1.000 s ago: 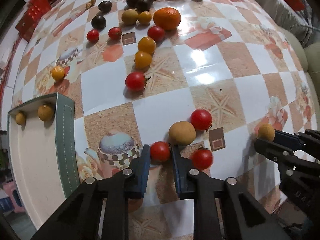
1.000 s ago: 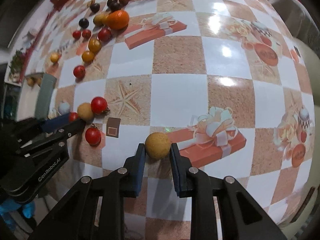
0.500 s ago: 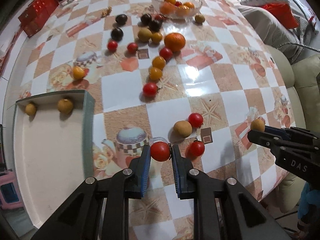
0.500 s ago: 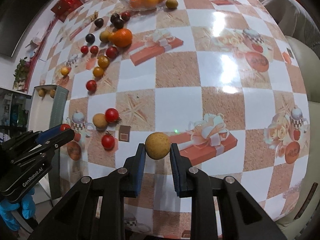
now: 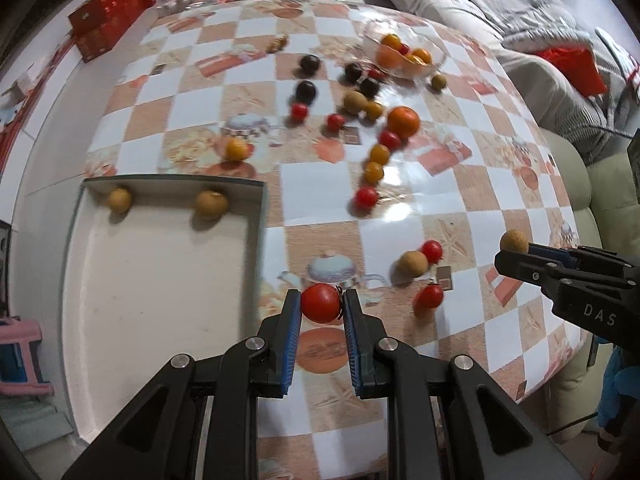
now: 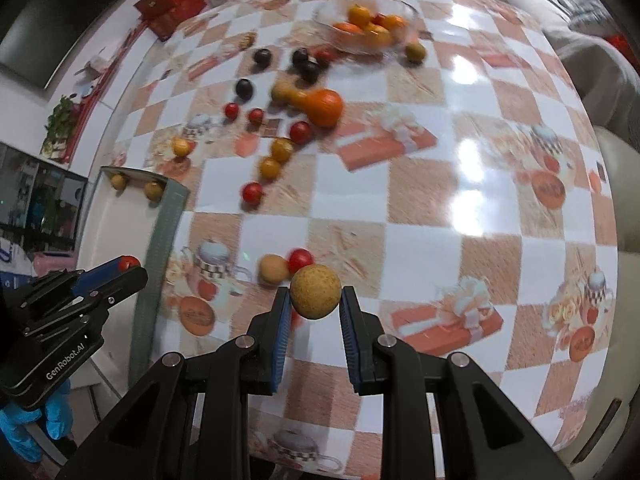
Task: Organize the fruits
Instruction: 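Carry the brown fruit and red tomato over the white tray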
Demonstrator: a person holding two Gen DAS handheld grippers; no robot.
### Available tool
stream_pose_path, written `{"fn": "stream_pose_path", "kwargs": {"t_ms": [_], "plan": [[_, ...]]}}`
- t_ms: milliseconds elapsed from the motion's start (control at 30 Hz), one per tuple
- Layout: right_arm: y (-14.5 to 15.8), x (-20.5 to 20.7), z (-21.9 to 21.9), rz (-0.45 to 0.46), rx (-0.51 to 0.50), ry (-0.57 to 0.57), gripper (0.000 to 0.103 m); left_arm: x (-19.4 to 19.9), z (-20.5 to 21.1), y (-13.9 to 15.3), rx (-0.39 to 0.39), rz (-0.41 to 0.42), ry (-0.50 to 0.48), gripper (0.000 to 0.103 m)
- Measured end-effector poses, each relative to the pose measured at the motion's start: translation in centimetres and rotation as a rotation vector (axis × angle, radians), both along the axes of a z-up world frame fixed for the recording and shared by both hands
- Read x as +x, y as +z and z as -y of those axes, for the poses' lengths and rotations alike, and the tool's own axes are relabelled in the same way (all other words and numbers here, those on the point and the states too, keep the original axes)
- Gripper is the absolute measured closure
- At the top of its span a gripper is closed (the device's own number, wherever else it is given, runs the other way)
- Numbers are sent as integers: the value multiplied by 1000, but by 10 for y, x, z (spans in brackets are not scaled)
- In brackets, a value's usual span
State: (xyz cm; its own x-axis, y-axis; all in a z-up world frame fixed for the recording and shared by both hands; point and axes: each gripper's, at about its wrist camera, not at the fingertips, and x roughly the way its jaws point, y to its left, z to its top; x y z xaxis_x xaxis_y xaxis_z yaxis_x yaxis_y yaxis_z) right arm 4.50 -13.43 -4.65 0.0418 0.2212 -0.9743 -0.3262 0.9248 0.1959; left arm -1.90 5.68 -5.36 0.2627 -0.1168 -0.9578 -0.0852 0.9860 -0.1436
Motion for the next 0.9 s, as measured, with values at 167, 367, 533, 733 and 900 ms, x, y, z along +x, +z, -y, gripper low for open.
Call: {"fn": "stream_pose_path", "kwargs": {"t_ms": [167, 367, 533, 733, 900], "plan": [[9, 0, -31, 20, 11, 59, 77, -10, -27, 6, 3, 15, 56, 81], [15, -3, -78, 30, 28, 144, 77, -26, -65, 6, 13, 19, 138, 81], [15, -9, -119, 29, 44, 221, 77, -40, -96, 2, 25, 11, 201, 81], [9, -19, -167, 19, 57, 312, 77, -56, -135, -10, 44, -10, 282, 81], [-6, -29, -202, 0, 58, 372, 77, -62, -158, -24, 55, -31, 323, 81]]}}
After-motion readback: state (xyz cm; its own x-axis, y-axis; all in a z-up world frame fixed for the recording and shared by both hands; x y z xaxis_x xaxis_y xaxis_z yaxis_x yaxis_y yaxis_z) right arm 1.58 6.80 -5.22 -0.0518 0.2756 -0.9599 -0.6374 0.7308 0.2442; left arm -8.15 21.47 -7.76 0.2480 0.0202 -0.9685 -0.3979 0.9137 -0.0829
